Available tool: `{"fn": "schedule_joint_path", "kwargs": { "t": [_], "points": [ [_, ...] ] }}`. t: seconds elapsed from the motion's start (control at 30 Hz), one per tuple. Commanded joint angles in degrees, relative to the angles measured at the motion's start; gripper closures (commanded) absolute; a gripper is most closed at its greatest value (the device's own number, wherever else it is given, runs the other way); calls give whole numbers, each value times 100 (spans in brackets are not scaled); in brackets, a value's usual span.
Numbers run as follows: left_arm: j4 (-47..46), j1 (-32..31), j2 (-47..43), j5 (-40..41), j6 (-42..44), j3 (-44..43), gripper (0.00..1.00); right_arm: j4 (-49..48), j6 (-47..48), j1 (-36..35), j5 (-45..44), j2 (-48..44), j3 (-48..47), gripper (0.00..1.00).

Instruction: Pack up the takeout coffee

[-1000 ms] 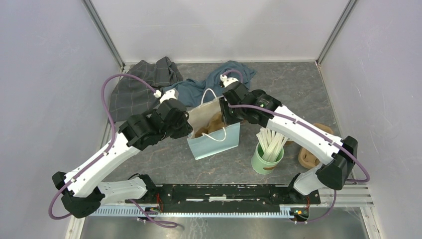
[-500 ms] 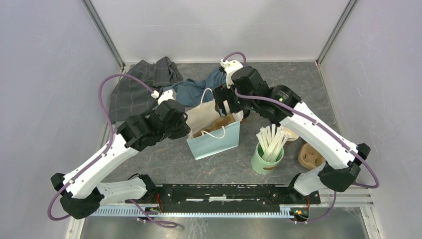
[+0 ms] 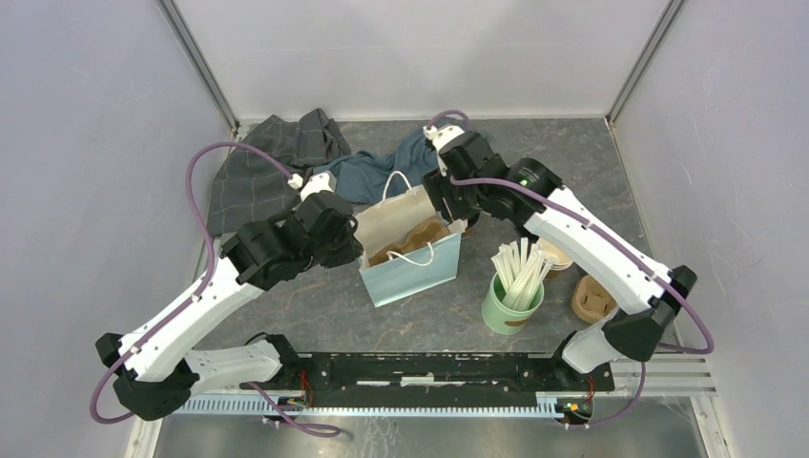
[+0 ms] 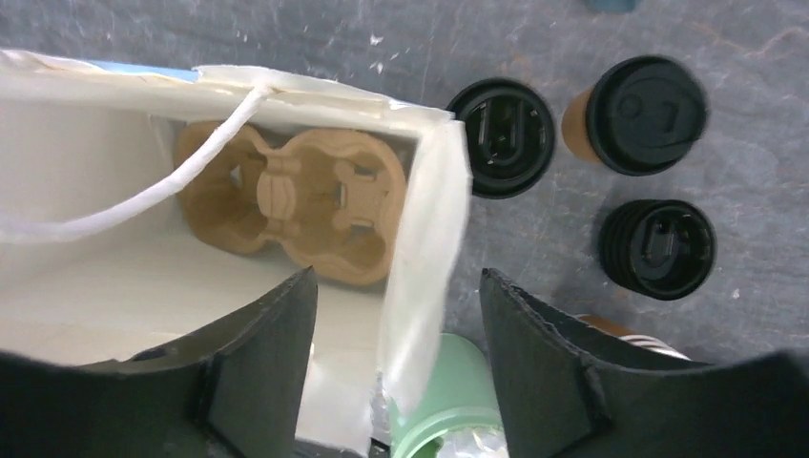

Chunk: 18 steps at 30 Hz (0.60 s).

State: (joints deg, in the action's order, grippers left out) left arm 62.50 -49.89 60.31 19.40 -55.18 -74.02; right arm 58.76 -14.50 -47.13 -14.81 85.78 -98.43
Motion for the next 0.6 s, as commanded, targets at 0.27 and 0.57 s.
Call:
{"fn": "schedule_joint_path", "kwargs": {
  "t": [0.27, 0.57],
  "points": [
    [390, 15, -234, 323, 229, -570, 98, -163, -41, -23, 566, 27, -244, 100],
    [873, 14, -353, 372, 16, -1299, 98, -78, -290, -17, 1161, 120, -1101, 100]
  ]
}}
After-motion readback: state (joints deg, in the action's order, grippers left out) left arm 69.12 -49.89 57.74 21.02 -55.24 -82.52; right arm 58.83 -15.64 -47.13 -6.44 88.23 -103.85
